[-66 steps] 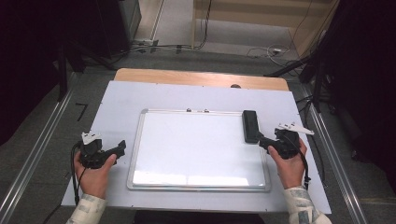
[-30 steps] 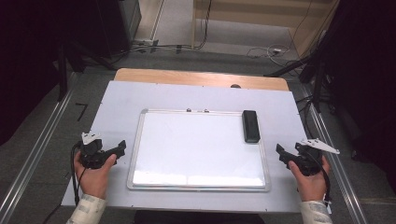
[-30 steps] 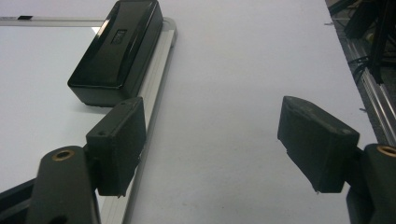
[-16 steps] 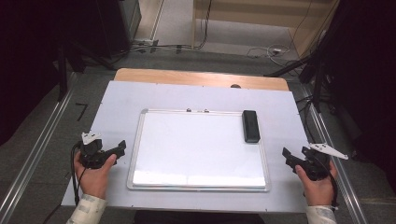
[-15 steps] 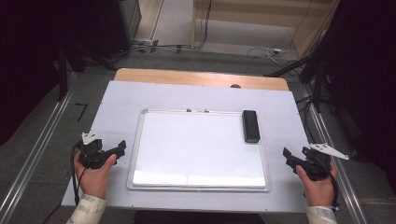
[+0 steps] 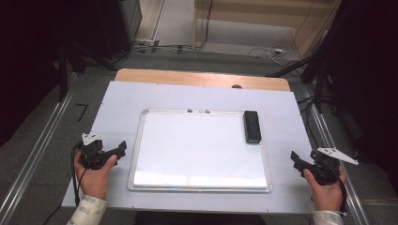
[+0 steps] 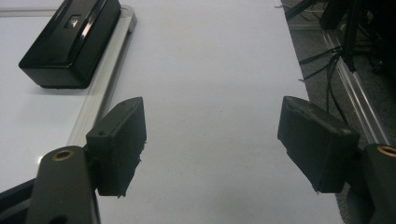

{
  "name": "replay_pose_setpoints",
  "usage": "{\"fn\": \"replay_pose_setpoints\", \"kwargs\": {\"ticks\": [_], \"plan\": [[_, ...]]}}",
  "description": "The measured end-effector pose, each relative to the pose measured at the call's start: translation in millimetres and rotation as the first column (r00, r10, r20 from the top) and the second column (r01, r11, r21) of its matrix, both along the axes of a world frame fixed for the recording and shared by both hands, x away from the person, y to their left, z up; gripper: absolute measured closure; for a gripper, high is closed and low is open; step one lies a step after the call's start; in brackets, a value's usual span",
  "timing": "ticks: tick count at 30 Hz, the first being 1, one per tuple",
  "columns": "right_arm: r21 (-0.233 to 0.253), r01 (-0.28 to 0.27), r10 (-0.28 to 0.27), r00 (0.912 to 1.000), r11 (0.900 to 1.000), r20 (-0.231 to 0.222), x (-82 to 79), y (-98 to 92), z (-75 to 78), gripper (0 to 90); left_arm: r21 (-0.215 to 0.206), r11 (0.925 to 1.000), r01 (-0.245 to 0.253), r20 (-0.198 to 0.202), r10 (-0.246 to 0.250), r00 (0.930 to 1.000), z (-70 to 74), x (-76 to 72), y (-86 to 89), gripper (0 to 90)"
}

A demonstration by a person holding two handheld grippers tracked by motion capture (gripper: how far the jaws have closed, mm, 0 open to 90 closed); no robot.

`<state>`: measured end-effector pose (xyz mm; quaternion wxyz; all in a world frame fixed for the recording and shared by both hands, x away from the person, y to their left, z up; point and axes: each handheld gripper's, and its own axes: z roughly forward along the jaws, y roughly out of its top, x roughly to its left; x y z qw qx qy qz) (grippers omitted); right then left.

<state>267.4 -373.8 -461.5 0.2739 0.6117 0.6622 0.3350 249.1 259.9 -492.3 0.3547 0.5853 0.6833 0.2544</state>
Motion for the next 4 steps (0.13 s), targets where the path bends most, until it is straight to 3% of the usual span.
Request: {"fn": "replay_pose_setpoints", "kwargs": {"ticks": [4], "plan": [[-0.014, 0.010, -0.010, 0.9999, 1.000, -0.012, 0.0, -5.0, -3.5, 19.8, 0.007, 1.0000, -0.003, -0.001, 0.003, 1.0000, -0.6, 0.3, 0.3, 13.0]]}}
